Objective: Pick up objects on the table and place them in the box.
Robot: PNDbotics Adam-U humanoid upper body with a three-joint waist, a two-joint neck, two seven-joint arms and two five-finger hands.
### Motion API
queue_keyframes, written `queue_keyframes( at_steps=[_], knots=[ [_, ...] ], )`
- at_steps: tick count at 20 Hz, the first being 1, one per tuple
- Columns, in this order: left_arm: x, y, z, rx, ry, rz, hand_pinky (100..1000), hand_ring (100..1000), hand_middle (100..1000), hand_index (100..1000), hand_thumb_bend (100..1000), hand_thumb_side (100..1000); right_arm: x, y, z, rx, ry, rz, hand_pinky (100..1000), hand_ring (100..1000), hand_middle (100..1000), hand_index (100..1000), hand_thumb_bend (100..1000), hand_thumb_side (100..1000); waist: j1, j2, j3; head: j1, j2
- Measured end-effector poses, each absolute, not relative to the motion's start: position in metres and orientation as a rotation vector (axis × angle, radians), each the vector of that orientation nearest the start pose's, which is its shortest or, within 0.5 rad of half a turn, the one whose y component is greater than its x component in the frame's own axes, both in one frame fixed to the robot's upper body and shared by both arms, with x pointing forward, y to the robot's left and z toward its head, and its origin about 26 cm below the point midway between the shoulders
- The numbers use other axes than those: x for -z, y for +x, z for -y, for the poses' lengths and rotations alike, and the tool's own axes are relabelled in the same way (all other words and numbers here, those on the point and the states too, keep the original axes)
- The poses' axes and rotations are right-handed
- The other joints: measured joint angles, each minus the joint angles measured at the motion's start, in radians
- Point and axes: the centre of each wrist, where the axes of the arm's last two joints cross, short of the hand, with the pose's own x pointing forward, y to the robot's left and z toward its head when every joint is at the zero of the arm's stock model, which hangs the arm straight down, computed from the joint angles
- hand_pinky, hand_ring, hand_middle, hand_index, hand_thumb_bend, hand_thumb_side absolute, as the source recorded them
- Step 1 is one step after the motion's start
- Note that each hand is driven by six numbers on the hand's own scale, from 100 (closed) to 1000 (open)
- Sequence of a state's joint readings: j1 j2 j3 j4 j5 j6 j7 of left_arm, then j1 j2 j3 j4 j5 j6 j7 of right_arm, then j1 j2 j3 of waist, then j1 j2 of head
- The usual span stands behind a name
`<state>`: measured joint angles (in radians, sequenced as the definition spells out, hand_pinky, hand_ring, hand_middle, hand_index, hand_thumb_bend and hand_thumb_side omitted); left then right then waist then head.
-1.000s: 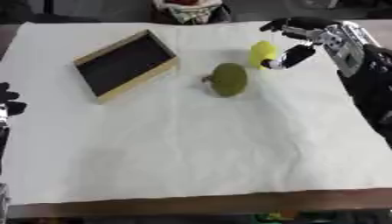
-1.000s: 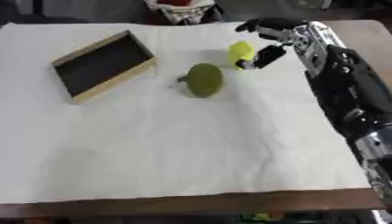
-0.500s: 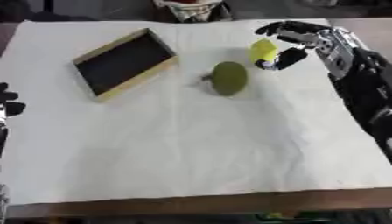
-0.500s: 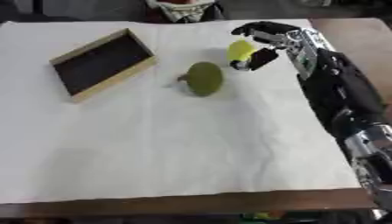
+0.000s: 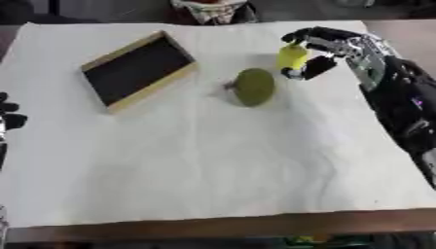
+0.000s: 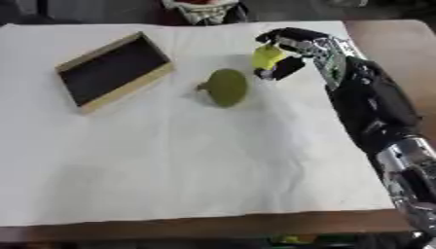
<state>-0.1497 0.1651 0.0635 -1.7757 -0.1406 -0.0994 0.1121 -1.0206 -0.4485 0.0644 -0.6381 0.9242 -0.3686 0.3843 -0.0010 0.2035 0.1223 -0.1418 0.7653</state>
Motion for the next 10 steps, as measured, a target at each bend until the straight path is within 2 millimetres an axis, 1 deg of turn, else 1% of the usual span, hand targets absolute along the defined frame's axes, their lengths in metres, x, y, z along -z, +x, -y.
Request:
queue_keyframes(
  at_steps=[1,2,4,5,7,9,10],
  knots=[
    [-0.0936,0.3056,-0.2752,0.127,0.339,2.026,664,587,591,757,100,708,-0.1698,0.4953,0.3176,-1.516,-0.745,1.333,830,906,903,980,251,423,0.000,0.000,0.001,0.000,0.000],
    [-0.0936,0.3057,-0.2752,0.128,0.339,2.026,664,587,591,757,100,708,-0.1693,0.4954,0.3176,-1.514,-0.749,1.332,820,898,893,972,240,397,0.000,0.000,0.001,0.000,0.000],
    [-0.0937,0.3057,-0.2752,0.128,0.338,2.027,664,587,591,757,100,708,-0.1690,0.4954,0.3177,-1.510,-0.761,1.329,817,896,891,969,234,386,0.000,0.000,0.002,0.000,0.000],
    [-0.0937,0.3057,-0.2752,0.128,0.338,2.027,664,586,591,757,100,708,-0.1686,0.4954,0.3181,-1.507,-0.766,1.328,805,885,880,960,206,327,0.000,0.000,0.003,0.000,0.000],
    [-0.0937,0.3057,-0.2751,0.129,0.338,2.027,665,586,591,757,100,708,-0.1693,0.4957,0.3183,-1.500,-0.781,1.327,799,877,871,953,191,281,0.000,0.000,0.004,0.000,0.000],
    [-0.0937,0.3057,-0.2751,0.129,0.337,2.027,665,586,591,758,100,708,-0.1693,0.4957,0.3183,-1.497,-0.802,1.324,802,881,870,953,194,270,0.000,0.000,0.006,0.000,0.000],
    [-0.0938,0.3058,-0.2751,0.129,0.337,2.027,665,586,591,757,100,707,-0.1692,0.4957,0.3183,-1.495,-0.812,1.324,807,886,873,955,202,280,0.000,0.000,0.007,0.000,0.000]
  ],
)
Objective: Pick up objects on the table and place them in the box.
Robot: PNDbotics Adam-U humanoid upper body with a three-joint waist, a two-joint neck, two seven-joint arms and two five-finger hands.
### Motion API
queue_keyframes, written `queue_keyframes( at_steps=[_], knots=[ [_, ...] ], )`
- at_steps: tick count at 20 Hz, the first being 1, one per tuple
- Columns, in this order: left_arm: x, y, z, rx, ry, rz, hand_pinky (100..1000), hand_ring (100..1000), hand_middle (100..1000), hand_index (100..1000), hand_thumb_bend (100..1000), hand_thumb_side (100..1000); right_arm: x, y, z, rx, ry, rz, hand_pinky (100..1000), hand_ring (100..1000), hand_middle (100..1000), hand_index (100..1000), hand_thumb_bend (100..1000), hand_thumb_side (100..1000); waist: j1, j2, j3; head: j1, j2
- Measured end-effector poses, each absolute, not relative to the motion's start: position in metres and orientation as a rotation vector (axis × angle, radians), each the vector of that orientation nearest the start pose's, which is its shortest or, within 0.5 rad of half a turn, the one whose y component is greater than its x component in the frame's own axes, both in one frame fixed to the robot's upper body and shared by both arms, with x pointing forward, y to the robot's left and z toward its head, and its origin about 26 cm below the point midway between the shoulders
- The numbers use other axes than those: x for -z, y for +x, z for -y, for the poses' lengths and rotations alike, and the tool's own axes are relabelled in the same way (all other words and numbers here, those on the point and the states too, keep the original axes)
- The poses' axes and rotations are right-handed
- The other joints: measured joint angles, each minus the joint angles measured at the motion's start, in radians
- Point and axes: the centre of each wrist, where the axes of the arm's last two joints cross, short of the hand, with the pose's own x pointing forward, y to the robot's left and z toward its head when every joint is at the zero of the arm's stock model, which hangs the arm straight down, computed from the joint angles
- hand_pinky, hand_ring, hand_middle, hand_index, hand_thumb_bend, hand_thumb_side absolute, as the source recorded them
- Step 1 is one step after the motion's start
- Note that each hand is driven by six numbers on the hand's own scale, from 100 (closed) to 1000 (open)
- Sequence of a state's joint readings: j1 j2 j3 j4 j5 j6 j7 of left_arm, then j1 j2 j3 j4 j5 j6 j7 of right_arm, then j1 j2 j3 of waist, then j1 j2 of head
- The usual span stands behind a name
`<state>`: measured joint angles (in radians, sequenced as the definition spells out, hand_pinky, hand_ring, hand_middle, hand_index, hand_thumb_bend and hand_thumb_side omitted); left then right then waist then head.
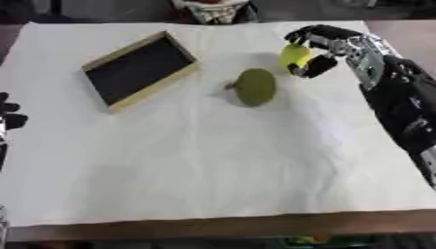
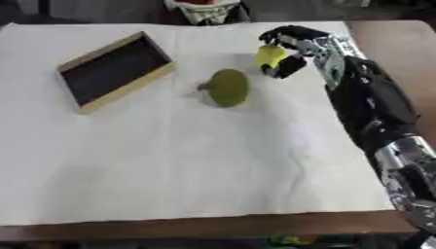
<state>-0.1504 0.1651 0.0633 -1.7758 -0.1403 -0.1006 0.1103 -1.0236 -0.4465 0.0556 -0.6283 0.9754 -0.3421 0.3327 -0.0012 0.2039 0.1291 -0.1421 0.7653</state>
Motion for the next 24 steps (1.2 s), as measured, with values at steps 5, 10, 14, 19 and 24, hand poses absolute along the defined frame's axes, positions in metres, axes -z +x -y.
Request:
queue_keyframes(
  at_steps=[5,10,14,19,24],
  knots=[
    [-0.094,0.306,-0.275,0.129,0.337,2.028,665,586,591,757,100,708,-0.169,0.496,0.318,-1.484,-0.854,1.354,842,936,916,977,275,370,-0.001,0.001,0.001,0.000,0.000],
    [-0.094,0.306,-0.275,0.129,0.337,2.028,665,586,590,758,100,709,-0.174,0.496,0.317,-1.479,-0.878,1.404,868,967,943,990,309,421,-0.002,0.002,0.001,0.001,0.000],
    [-0.094,0.306,-0.275,0.129,0.337,2.028,666,586,590,758,100,709,-0.180,0.496,0.319,-1.468,-0.895,1.420,874,973,945,992,310,437,-0.002,0.003,0.000,0.001,0.000],
    [-0.094,0.306,-0.275,0.129,0.337,2.028,666,586,590,759,100,709,-0.180,0.496,0.321,-1.459,-0.902,1.413,868,967,942,992,297,468,-0.002,0.004,-0.001,0.002,0.000],
    [-0.094,0.306,-0.275,0.129,0.337,2.028,666,586,590,759,100,709,-0.176,0.495,0.325,-1.434,-0.894,1.383,862,963,939,992,284,487,0.000,0.005,0.000,0.002,0.000]
  ],
)
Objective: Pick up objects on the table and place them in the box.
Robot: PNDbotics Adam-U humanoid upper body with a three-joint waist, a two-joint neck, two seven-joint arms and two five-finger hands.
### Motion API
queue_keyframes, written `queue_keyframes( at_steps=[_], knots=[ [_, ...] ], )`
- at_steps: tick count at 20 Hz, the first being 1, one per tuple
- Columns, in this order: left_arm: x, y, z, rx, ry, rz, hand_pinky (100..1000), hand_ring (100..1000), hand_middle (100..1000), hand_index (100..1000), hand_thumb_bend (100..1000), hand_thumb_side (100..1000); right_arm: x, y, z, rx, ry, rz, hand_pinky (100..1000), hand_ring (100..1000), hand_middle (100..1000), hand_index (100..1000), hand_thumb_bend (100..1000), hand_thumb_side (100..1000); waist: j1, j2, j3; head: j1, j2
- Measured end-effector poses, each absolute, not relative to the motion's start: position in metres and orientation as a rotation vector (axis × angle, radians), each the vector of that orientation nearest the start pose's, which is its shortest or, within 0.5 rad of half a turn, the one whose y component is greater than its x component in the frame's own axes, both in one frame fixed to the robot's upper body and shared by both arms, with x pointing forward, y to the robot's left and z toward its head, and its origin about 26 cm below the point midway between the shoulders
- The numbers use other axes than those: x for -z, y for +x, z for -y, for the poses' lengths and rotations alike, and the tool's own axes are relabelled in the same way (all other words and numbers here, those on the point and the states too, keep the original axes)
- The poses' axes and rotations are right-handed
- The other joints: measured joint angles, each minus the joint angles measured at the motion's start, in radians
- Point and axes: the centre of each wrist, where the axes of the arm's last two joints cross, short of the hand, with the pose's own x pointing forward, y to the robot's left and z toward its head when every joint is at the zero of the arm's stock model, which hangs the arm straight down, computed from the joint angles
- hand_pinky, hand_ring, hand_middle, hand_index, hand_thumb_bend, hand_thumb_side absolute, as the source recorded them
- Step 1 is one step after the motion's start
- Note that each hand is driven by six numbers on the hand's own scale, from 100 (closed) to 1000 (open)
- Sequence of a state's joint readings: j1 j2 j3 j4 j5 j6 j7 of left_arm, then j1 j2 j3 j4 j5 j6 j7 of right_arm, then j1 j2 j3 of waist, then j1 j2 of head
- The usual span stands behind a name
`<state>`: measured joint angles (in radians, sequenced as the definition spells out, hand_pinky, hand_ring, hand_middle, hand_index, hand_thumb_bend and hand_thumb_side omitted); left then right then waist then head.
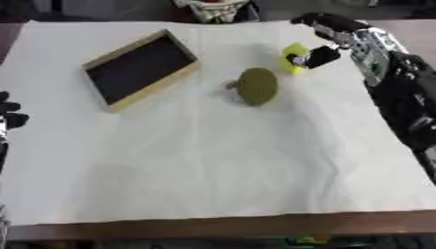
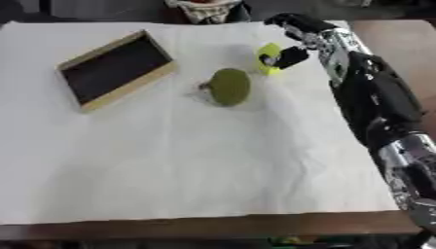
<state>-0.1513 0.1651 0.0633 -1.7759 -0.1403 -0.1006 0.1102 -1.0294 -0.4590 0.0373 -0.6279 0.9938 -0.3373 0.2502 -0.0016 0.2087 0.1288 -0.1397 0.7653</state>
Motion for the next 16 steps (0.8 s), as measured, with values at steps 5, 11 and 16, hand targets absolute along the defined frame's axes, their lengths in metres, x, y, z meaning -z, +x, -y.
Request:
queue_keyframes(
  at_steps=[5,11,16],
  knots=[
    [-0.094,0.306,-0.275,0.129,0.337,2.028,667,586,590,760,100,711,-0.170,0.495,0.329,-1.420,-0.889,1.360,857,960,935,991,266,499,0.002,0.001,0.000,-0.001,0.000],
    [-0.095,0.306,-0.275,0.129,0.336,2.030,667,586,590,760,100,711,-0.165,0.495,0.330,-1.408,-0.878,1.350,845,949,923,985,245,502,0.005,0.004,0.003,-0.003,0.000],
    [-0.095,0.307,-0.274,0.130,0.335,2.033,667,586,590,761,100,712,-0.159,0.496,0.326,-1.397,-0.865,1.351,812,904,867,967,225,490,0.006,0.008,0.008,-0.005,0.000]
  ],
)
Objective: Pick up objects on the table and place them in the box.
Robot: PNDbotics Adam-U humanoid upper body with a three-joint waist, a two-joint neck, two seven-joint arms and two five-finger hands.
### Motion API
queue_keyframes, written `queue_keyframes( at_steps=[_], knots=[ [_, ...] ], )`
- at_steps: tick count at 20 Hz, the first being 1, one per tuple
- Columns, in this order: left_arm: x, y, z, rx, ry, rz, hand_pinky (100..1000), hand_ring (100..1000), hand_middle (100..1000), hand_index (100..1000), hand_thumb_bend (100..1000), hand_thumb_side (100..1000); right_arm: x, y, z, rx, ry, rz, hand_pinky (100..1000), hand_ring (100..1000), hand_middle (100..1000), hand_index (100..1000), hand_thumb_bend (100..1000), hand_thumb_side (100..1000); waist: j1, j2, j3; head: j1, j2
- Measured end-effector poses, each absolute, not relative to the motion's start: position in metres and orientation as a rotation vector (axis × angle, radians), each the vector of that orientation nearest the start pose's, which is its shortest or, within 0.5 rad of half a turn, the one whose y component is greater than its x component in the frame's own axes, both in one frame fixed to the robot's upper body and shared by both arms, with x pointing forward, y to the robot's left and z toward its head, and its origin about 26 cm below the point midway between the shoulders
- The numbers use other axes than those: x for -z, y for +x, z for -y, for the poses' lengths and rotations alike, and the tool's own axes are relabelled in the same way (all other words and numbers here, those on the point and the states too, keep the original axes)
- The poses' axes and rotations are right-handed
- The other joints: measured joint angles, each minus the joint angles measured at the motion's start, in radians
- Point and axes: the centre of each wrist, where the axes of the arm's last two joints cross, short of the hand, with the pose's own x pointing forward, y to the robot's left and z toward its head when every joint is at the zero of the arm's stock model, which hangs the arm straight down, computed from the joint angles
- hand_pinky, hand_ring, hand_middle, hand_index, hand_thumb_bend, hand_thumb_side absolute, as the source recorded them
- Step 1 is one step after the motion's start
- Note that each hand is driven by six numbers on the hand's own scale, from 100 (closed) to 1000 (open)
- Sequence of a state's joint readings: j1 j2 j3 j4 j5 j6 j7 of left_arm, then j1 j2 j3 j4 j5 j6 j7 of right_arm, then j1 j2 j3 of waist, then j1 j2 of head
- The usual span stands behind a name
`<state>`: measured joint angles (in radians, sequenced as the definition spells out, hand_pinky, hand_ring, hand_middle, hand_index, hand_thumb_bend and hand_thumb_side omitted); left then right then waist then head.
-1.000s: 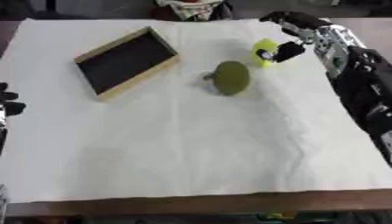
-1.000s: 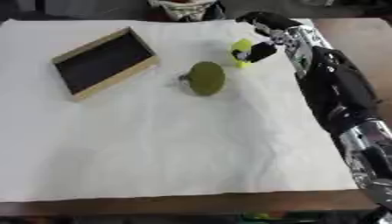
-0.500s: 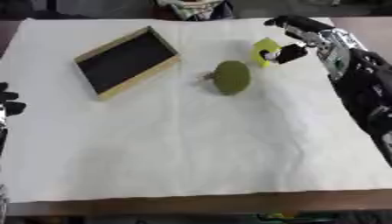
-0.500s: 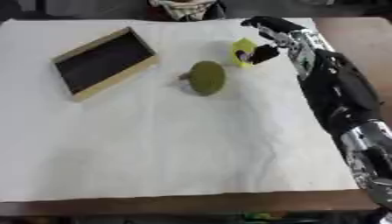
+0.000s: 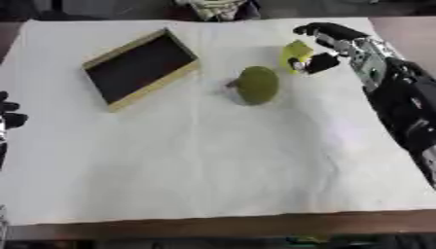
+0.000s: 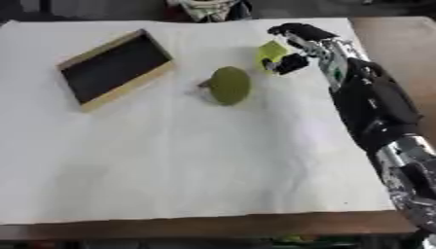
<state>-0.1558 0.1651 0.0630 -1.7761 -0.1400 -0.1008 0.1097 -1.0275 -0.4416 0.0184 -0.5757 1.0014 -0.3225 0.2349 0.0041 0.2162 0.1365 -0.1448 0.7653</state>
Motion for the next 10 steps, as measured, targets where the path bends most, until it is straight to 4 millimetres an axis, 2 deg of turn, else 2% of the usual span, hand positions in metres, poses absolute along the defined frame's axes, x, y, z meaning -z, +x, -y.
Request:
queue_keyframes(
  at_steps=[5,8,10],
  knots=[
    [-0.0959,0.3071,-0.2742,0.130,0.334,2.035,668,586,590,761,100,714,-0.1552,0.4955,0.3243,-1.383,-0.866,1.364,791,869,780,929,196,425,0.000,0.001,0.001,-0.003,0.000],
    [-0.0961,0.3072,-0.2741,0.131,0.334,2.035,668,585,590,761,100,714,-0.1542,0.4952,0.3244,-1.374,-0.874,1.376,780,850,718,897,173,348,-0.001,0.002,0.001,-0.005,0.000],
    [-0.0961,0.3073,-0.2740,0.131,0.333,2.036,668,585,590,761,100,714,-0.1538,0.4953,0.3238,-1.366,-0.881,1.386,777,846,705,892,165,323,-0.001,0.002,0.001,-0.005,0.000]
  ],
)
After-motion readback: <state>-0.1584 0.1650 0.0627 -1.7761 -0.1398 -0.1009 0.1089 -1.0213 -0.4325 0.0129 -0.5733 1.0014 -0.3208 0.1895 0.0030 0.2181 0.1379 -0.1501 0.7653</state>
